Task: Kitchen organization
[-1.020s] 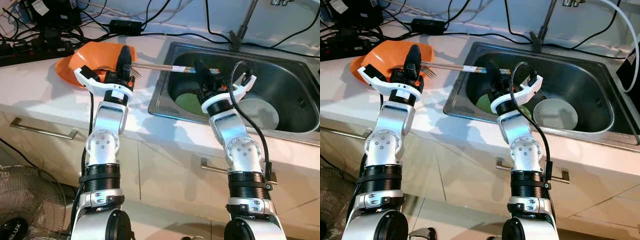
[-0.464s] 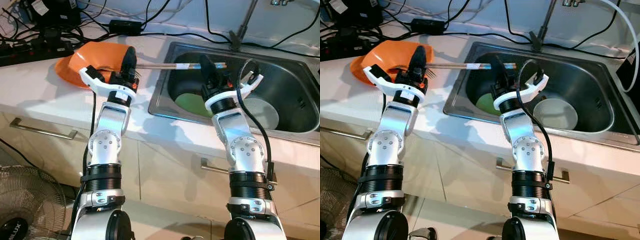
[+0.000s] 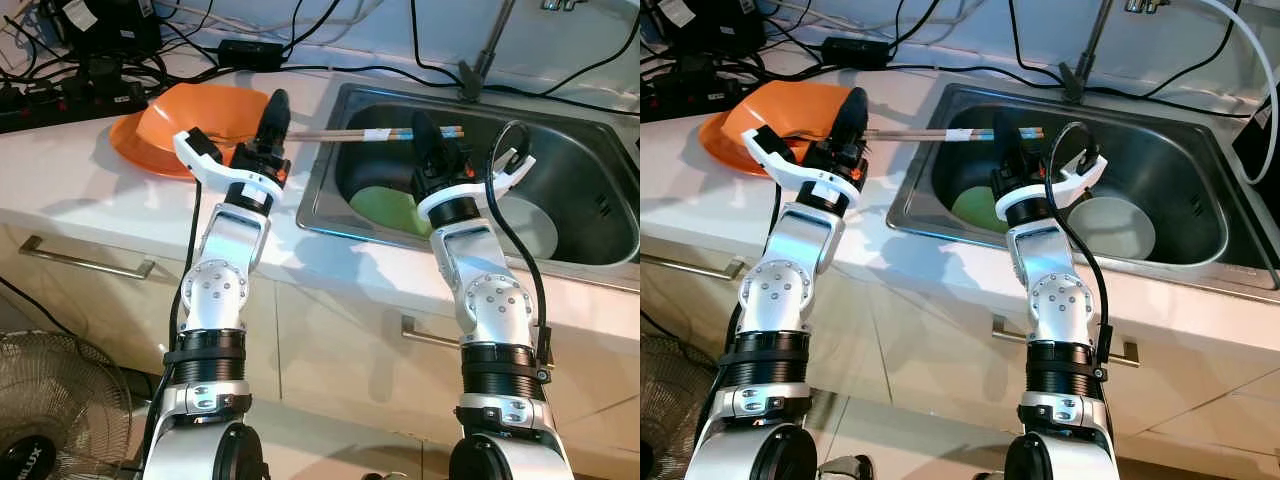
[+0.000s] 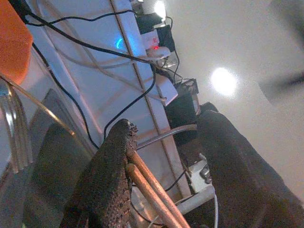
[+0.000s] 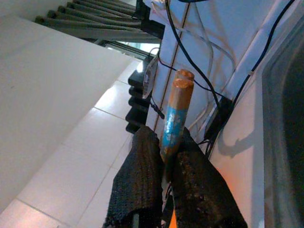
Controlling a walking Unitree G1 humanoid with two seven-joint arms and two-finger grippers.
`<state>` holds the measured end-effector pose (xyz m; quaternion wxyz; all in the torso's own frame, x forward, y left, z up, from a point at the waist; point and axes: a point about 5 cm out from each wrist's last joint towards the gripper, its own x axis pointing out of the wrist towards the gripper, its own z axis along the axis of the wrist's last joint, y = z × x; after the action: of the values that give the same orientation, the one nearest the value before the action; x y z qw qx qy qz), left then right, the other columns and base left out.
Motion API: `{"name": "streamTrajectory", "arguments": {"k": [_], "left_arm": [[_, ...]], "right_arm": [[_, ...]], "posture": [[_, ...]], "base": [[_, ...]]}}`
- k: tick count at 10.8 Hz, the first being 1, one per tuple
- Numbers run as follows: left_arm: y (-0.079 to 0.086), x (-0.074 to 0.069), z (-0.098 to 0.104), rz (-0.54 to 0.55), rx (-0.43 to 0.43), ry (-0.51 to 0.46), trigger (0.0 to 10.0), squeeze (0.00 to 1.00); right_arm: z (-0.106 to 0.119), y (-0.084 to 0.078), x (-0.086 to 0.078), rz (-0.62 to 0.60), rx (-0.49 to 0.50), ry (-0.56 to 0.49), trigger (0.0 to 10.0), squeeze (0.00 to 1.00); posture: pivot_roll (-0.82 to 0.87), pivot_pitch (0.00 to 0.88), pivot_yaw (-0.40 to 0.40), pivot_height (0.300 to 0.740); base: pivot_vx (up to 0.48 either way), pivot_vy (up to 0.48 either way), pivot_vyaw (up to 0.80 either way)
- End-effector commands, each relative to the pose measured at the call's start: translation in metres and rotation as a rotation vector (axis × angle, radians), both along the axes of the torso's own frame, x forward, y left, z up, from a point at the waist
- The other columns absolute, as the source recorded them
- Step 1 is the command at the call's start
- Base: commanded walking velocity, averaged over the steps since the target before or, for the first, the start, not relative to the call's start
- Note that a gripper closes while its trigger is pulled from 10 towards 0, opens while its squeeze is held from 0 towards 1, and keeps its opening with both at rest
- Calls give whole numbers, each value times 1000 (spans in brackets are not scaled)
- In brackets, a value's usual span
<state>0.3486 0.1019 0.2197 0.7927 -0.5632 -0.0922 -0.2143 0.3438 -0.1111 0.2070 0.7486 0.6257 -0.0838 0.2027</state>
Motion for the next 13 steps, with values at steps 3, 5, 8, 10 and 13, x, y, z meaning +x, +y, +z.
{"name": "streamTrajectory", "arguments": {"k": [3,5,8,10,13], "left_arm": [[-25,-9,6,-81,7,-32,10000,0],[-30,-10,2,-106,55,-17,10000,0],[-37,-12,-3,-138,127,-13,10000,0],[-37,-12,-4,-132,168,-12,10000,0],[-26,-15,1,-73,595,-114,10000,0]], "right_arm": [[-8,10,2,-14,140,76,0,0],[-4,-2,6,-59,225,86,0,0],[0,-21,12,-133,357,98,0,0],[0,-28,14,-179,336,109,0,0],[-12,-52,22,-335,106,186,10000,0]], "posture": [[69,69,-38,740],[67,68,-38,740],[64,65,-34,740],[68,64,-35,740],[77,66,-37,740]], "base": [[0,0,0],[0,0,0],[0,0,0],[0,0,0],[0,0,0]]}}
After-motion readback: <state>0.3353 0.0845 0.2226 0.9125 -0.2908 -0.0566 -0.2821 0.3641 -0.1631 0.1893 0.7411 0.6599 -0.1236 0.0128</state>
